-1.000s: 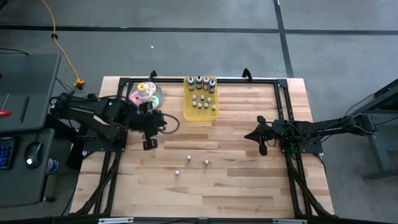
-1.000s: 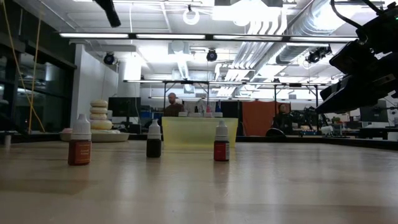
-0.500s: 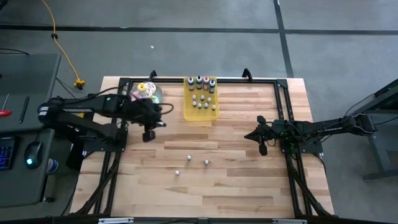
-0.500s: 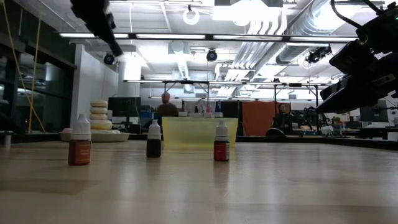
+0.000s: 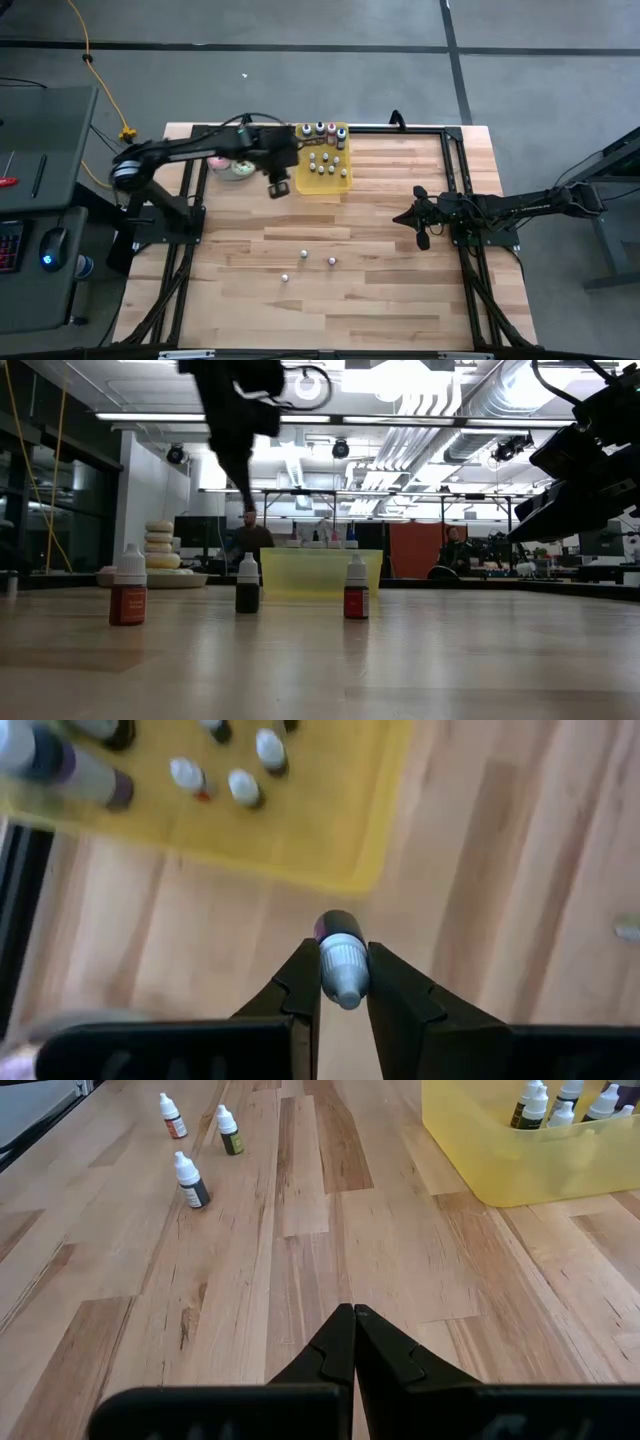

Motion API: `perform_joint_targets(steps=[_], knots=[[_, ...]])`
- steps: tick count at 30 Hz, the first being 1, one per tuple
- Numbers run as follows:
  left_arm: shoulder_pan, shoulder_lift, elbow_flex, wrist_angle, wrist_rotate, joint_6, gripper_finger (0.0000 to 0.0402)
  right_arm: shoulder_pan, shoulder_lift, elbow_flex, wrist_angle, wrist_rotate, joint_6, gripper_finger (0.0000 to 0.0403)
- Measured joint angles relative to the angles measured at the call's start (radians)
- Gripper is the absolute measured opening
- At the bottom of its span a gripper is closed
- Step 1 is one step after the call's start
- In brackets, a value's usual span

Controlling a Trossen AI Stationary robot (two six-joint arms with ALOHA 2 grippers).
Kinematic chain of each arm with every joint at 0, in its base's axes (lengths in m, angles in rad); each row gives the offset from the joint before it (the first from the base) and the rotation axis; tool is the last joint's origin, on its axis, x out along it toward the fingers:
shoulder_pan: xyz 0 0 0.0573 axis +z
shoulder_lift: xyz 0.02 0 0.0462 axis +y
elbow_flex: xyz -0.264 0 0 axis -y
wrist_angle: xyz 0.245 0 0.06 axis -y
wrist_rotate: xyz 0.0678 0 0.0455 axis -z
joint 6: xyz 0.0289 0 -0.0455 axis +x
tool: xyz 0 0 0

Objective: Pick & Place food coloring
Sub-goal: Put the small purple food coloring bottle into the yellow bin

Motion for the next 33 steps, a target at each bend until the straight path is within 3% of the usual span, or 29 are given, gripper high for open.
perform_joint_targets(steps=[13,27,33], knots=[[0.09,0.39,0.451,-0.152,0.009,0.111,0.0049,0.0,0.0,0.0,0.0,0.0,0.0,0.0],[0.085,0.508,0.487,-0.18,0.041,0.052,0.0049,0.0,0.0,0.0,0.0,0.0,0.0,0.0],[0.057,0.508,0.479,-0.175,0.035,-0.12,0.0049,0.0,0.0,0.0,0.0,0.0,0.0,0.0]])
